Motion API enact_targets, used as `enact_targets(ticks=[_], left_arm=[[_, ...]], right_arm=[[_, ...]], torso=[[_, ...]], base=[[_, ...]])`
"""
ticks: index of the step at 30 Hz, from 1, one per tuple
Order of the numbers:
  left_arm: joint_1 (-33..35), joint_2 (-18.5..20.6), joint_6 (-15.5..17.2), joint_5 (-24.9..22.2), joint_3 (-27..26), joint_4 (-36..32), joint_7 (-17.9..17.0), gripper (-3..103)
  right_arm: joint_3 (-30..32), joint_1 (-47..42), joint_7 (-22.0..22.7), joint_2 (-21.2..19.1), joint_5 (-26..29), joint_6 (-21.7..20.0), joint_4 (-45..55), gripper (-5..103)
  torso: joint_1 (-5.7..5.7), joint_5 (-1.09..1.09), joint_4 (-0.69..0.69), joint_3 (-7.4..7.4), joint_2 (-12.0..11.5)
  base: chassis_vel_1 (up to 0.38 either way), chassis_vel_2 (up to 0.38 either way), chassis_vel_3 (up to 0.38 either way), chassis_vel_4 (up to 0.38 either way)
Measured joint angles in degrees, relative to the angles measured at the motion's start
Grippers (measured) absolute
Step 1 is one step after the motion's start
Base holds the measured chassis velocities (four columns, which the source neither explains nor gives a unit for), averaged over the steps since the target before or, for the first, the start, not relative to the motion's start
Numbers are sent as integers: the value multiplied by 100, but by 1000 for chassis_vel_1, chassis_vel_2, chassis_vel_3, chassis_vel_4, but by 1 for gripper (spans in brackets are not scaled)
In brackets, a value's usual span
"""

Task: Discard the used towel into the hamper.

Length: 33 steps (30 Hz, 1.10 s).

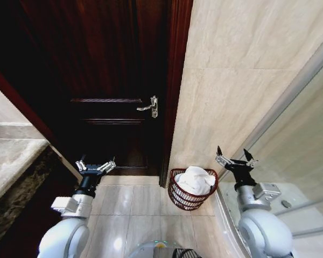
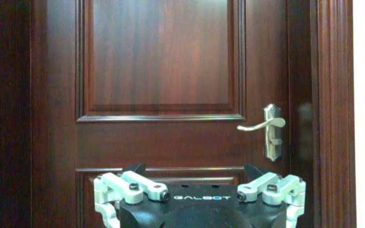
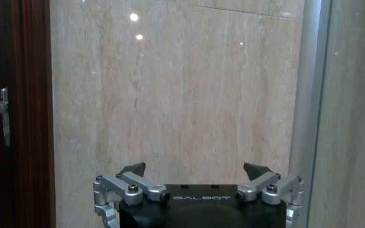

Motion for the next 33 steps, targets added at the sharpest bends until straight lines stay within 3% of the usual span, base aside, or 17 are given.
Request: enact_targets(ticks=[11, 15, 33], left_arm=[[26, 36, -37, -42, -20, -44, 6, 100], [46, 34, -241, -25, -10, -45, 237, 100], [47, 53, -246, -6, -22, -63, 199, 100]], right_arm=[[-17, 29, -1, -6, -4, -43, 35, 100], [10, 37, -116, -15, -4, -174, 71, 100], [-48, 82, -240, 18, -33, -245, 94, 100]], torso=[[153, 0, 0, 189, 341], [188, 1, 0, 232, 419], [181, 0, 0, 222, 401]], base=[[0, 0, 0, 0], [0, 0, 0, 0], [0, 0, 0, 0]])
